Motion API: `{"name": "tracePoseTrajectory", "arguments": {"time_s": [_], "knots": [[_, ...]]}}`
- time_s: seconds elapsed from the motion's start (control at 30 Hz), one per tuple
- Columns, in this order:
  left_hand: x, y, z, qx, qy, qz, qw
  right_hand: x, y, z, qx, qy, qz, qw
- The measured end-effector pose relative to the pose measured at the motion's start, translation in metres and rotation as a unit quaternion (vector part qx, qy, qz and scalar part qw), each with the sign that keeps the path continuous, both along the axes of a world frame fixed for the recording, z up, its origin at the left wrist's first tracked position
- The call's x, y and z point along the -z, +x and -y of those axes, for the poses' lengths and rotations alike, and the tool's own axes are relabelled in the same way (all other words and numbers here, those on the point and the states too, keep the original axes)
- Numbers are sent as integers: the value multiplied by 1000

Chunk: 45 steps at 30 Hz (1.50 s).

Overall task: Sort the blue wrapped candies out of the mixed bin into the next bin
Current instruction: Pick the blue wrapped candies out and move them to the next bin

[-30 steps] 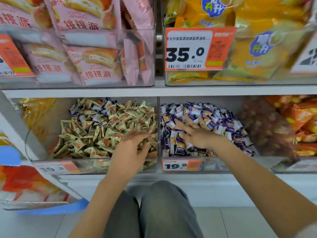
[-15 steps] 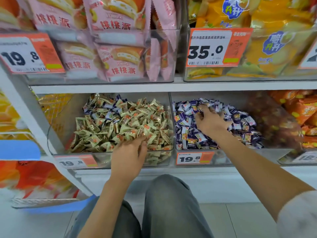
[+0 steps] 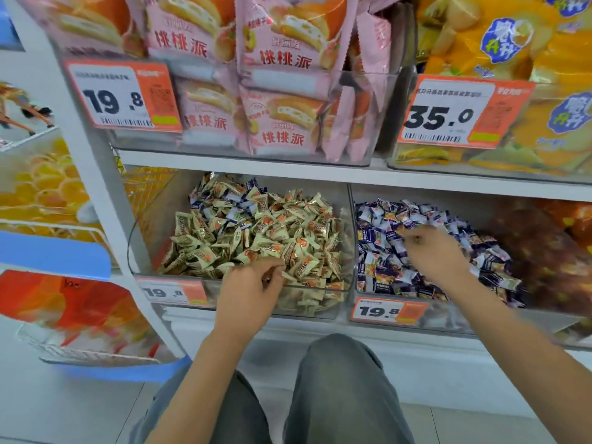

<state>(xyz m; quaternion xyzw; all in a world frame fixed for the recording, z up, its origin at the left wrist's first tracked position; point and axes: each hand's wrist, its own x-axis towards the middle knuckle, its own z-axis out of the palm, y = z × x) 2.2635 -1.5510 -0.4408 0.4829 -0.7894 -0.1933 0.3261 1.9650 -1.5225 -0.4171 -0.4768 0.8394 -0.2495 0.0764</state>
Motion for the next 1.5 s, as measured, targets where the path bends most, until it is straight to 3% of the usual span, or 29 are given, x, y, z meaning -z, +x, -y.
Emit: {"name": "tracePoseTrajectory", "arguments": {"time_s": [0.1, 0.17, 0.23, 0.3, 0.43, 0.53, 0.6, 0.7, 0.9, 1.0, 1.07, 1.27, 1.4, 1.5], "knots": [[-7, 9, 11, -50, 22, -43, 998, -28, 75, 0, -67, -240, 19, 968], [-14, 17, 24, -84, 19, -74, 994, -35, 124, 15, -202, -275, 39, 939], [-21, 23, 45, -104, 20, -82, 991, -32, 159, 47, -315, -212, 24, 925], [-23, 28, 78, -104, 43, -49, 992, -28, 182, 89, -350, -118, 10, 929], [-5, 46, 151, -101, 89, 91, 987, -10, 195, 167, -411, 92, -95, 902], [18, 62, 182, -80, 117, 214, 966, -2, 194, 188, -436, 162, -139, 874], [26, 66, 193, -72, 126, 243, 959, 0, 197, 191, -457, 157, -160, 861], [28, 69, 199, -57, 78, 191, 977, 9, 198, 192, -458, 143, -179, 859], [6, 88, 180, -75, 118, 30, 990, 2, 189, 201, -398, 98, 4, 912], [-2, 95, 163, -74, 89, 15, 993, 1, 190, 205, -369, 71, -48, 925], [-4, 96, 154, -69, 103, 32, 992, 1, 197, 204, -403, 51, -85, 910], [-1, 73, 152, -87, 123, 143, 978, 2, 205, 208, -424, 123, -220, 870], [4, 74, 158, -80, 124, 201, 968, -5, 190, 210, -417, 124, -41, 900], [1, 77, 157, -54, 122, 157, 978, -7, 190, 209, -416, 109, 26, 902]]}}
